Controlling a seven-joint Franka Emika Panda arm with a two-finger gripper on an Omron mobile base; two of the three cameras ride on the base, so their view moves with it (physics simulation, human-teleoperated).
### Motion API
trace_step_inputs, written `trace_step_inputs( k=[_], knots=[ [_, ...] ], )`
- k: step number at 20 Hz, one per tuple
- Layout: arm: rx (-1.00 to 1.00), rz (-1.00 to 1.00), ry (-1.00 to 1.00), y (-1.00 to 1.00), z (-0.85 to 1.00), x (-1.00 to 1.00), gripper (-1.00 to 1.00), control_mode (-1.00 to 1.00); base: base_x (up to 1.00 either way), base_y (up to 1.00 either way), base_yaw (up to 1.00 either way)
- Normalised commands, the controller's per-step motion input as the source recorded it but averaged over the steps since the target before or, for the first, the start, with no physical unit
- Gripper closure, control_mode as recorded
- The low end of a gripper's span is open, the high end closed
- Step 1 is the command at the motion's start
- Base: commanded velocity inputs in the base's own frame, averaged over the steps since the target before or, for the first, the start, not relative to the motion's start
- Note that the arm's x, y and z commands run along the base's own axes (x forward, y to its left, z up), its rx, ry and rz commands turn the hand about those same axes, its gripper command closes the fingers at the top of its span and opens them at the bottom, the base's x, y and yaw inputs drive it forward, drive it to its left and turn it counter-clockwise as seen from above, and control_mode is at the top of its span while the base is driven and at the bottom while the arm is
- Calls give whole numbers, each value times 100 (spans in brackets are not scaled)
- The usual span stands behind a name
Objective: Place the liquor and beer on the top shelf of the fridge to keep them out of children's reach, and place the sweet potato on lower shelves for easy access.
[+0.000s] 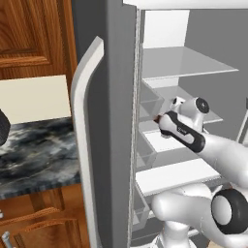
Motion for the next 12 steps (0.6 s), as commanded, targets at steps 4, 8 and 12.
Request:
trace_step_inputs(
  k=[4,8,12],
  knots=[
    [0,0,4,0,-18,48,100,-100,0,0,0],
    [0,1,-5,0,-51,46,100,-100,0,0,0],
    [0,1,-14,0,-64,50,100,-100,0,0,0]
  ],
)
